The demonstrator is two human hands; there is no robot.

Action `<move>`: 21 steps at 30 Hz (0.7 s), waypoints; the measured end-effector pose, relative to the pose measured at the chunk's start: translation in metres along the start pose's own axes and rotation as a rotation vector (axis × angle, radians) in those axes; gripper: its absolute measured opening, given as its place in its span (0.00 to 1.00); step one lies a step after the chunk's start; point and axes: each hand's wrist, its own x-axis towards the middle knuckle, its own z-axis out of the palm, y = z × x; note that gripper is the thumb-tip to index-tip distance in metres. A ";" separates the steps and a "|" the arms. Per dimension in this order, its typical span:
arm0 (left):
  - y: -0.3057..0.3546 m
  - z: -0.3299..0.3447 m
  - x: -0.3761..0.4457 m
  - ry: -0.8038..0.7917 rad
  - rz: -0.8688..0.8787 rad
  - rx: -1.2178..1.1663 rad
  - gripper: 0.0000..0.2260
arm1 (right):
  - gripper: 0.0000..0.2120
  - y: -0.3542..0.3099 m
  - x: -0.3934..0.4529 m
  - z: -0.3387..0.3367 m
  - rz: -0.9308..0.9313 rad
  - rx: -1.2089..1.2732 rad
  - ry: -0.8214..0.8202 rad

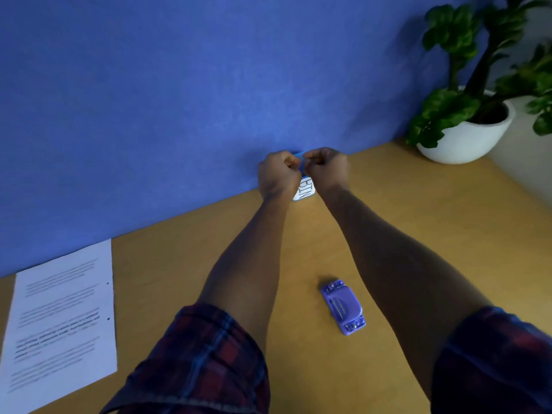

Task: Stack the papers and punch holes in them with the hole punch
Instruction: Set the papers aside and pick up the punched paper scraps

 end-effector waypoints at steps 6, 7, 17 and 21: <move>-0.003 0.009 0.029 -0.062 0.046 0.224 0.11 | 0.14 0.003 0.036 0.013 -0.199 -0.345 -0.127; -0.004 0.010 0.032 -0.062 0.058 0.252 0.12 | 0.14 0.004 0.041 0.013 -0.213 -0.381 -0.128; -0.009 0.011 0.031 0.005 0.116 0.259 0.07 | 0.11 0.014 0.040 0.008 -0.297 -0.363 -0.094; -0.011 0.000 0.017 0.018 0.116 0.249 0.05 | 0.07 0.015 0.021 0.010 -0.289 -0.312 -0.029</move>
